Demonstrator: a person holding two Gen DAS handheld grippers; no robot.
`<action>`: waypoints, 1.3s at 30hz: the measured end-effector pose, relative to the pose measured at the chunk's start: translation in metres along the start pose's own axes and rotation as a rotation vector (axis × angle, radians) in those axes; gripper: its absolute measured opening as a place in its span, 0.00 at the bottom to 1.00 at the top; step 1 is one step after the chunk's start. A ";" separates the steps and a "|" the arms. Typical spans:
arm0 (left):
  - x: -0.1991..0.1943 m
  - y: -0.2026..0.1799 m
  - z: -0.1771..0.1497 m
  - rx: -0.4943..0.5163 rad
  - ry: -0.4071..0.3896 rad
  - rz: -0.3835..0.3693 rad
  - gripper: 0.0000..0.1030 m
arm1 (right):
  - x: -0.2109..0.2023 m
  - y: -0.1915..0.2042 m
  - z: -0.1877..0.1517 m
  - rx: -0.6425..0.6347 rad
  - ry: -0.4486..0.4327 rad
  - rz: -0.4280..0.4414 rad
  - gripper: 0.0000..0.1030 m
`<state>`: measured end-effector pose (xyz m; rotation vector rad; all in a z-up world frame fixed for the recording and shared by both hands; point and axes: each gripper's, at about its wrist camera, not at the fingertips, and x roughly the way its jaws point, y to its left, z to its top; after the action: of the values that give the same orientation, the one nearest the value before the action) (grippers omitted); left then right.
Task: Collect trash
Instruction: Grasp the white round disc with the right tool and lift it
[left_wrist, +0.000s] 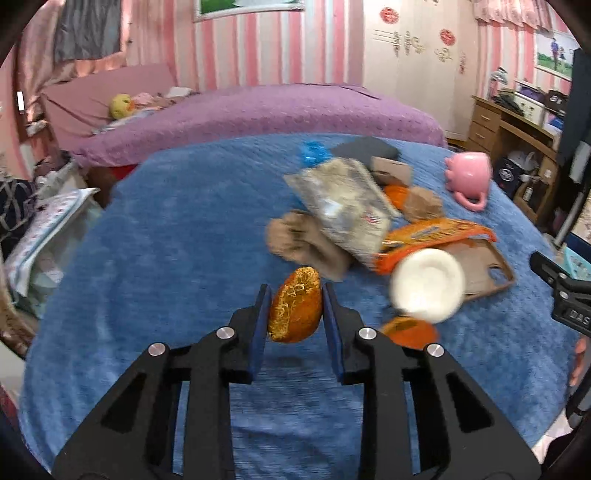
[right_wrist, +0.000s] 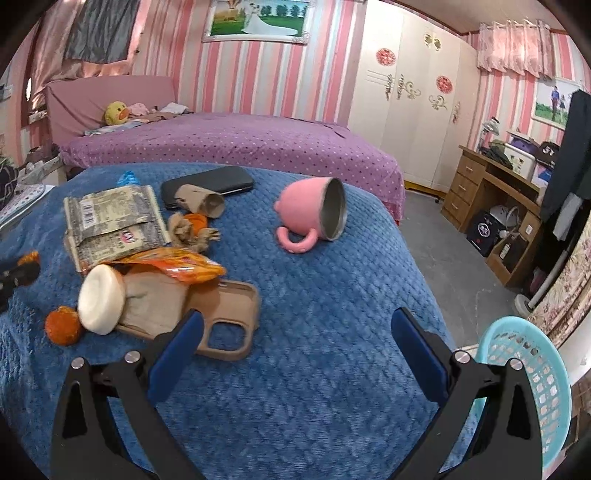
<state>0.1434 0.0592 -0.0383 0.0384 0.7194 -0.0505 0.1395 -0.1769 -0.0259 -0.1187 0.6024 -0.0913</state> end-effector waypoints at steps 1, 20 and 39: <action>0.000 0.008 -0.001 -0.011 0.003 0.013 0.26 | -0.001 0.004 0.000 -0.007 -0.002 0.007 0.96; 0.011 0.069 -0.005 -0.110 0.007 0.102 0.26 | -0.013 0.098 0.002 -0.088 -0.024 0.191 0.96; 0.006 0.079 0.004 -0.177 -0.018 0.113 0.26 | 0.029 0.135 0.008 -0.130 0.117 0.233 0.59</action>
<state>0.1553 0.1374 -0.0385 -0.0907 0.7003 0.1205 0.1750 -0.0459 -0.0543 -0.1693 0.7348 0.1680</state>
